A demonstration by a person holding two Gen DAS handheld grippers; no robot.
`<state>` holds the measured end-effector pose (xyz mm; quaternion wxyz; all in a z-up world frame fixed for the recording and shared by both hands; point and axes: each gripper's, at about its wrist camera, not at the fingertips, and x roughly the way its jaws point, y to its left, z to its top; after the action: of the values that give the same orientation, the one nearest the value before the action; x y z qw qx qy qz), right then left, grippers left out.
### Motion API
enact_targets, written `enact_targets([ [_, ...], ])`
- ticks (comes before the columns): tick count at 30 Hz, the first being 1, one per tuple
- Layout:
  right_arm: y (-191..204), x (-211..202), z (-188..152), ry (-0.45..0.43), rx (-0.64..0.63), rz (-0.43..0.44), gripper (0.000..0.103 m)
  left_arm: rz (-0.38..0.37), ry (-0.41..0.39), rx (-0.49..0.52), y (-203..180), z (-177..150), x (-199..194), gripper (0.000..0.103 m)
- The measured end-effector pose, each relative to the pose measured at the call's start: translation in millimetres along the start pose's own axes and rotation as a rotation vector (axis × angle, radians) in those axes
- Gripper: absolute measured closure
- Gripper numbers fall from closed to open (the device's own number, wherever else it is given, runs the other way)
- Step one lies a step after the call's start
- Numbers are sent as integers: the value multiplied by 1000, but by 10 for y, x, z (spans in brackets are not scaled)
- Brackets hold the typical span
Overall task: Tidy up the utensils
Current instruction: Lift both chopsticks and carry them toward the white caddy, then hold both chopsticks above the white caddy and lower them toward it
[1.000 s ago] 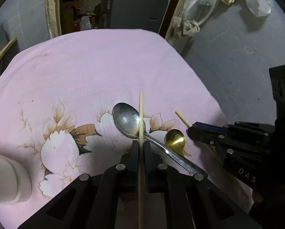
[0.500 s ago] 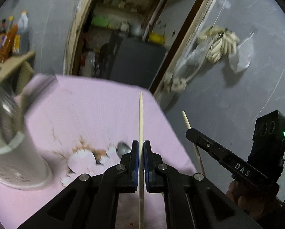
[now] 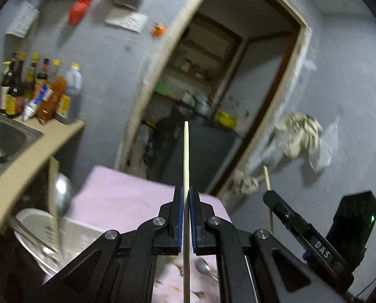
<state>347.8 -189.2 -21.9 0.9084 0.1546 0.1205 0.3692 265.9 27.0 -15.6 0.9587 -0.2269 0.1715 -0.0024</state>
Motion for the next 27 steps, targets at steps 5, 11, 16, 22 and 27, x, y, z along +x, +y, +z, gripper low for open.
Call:
enact_targets([
  [5,295,258,-26,-94,44,19,98,56,-101,-78,479,250,-114,98],
  [11,513,472,-232,-204,114,-48,98,109,-172,-158,910,310,-126,98],
  [16,567,577,-424,-276,140,-166,98,127,-208,-189,1167,296,-83,98],
  [22,617,597,-596,-344,112,-259,98,144,-261,-216,1319,183,-40,98],
  [27,705,552,-597,-398,85,-278,98,134,-286,-221,1335,104,-34,98],
])
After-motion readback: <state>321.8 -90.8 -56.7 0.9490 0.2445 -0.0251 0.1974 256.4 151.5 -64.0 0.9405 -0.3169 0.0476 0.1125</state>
